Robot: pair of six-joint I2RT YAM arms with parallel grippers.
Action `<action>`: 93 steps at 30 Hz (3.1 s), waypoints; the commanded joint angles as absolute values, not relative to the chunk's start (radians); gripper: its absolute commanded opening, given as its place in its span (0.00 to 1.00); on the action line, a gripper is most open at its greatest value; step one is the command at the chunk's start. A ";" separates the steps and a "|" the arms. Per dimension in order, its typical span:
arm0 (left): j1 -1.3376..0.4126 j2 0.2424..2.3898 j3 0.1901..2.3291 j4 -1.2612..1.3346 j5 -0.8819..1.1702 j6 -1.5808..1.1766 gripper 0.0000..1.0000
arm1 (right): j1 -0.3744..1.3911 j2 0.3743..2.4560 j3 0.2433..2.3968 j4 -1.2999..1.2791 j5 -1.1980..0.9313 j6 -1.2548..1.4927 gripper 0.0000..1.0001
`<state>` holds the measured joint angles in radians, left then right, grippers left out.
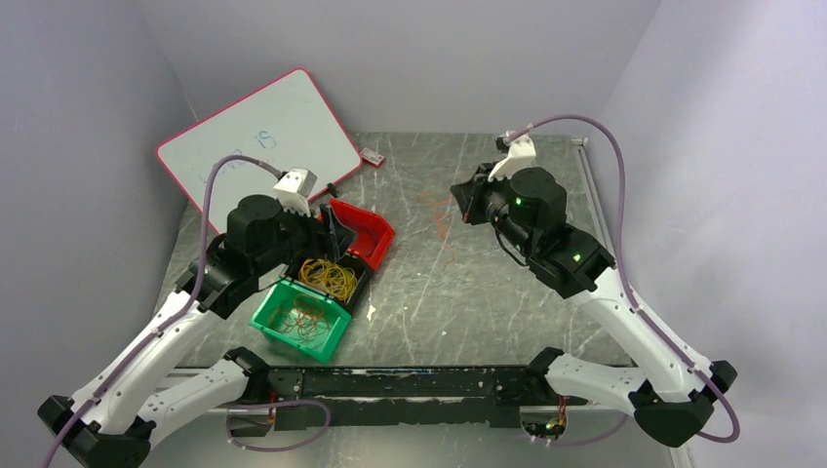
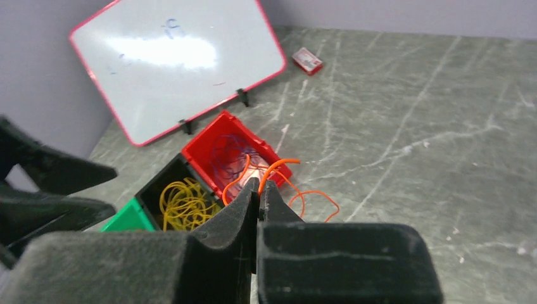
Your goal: Untangle the cables
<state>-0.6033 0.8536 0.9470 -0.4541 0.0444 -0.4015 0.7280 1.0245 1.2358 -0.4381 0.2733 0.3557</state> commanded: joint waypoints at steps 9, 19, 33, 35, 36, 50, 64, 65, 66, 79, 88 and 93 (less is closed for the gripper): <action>-0.608 0.826 1.078 -0.550 -0.179 -0.310 0.76 | 0.743 1.021 1.269 -0.351 -0.099 0.251 0.00; -0.609 0.696 1.146 -0.710 -0.487 -0.376 0.75 | 1.087 1.147 1.321 -0.290 0.095 0.193 0.00; -0.608 0.531 1.162 -0.836 -0.590 -0.442 0.74 | 1.203 1.375 1.385 -0.093 -0.030 0.208 0.00; -0.609 0.527 1.167 -0.847 -0.590 -0.440 0.73 | 1.205 1.406 1.389 -0.066 -0.039 0.222 0.00; -0.608 0.524 1.166 -0.848 -0.589 -0.442 0.73 | 1.206 1.421 1.393 -0.057 -0.042 0.227 0.00; -0.608 0.494 1.140 -0.854 -0.586 -0.436 0.74 | 1.209 1.517 1.416 0.014 -0.098 0.256 0.00; -0.608 0.489 1.138 -0.866 -0.589 -0.441 0.74 | 1.208 1.631 1.414 -0.004 -0.118 0.243 0.00; -0.608 0.489 1.137 -0.864 -0.589 -0.442 0.74 | 1.209 1.639 1.408 -0.003 -0.118 0.242 0.00; -0.608 0.489 1.136 -0.863 -0.588 -0.442 0.74 | 1.209 1.645 1.402 -0.003 -0.116 0.242 0.00; -0.608 0.506 1.134 -0.859 -0.576 -0.437 0.74 | 1.250 1.779 1.427 -0.133 0.075 0.141 0.00; -0.608 0.517 1.141 -0.860 -0.569 -0.435 0.74 | 1.319 1.911 1.493 -0.214 0.211 0.100 0.00; -0.608 0.520 1.139 -0.852 -0.565 -0.431 0.74 | 1.340 1.958 1.506 -0.224 0.217 0.090 0.00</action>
<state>-0.6041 0.5110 1.1378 -0.8585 -0.5720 -0.4381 1.3281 1.9308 1.4738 -0.2024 0.1734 0.1158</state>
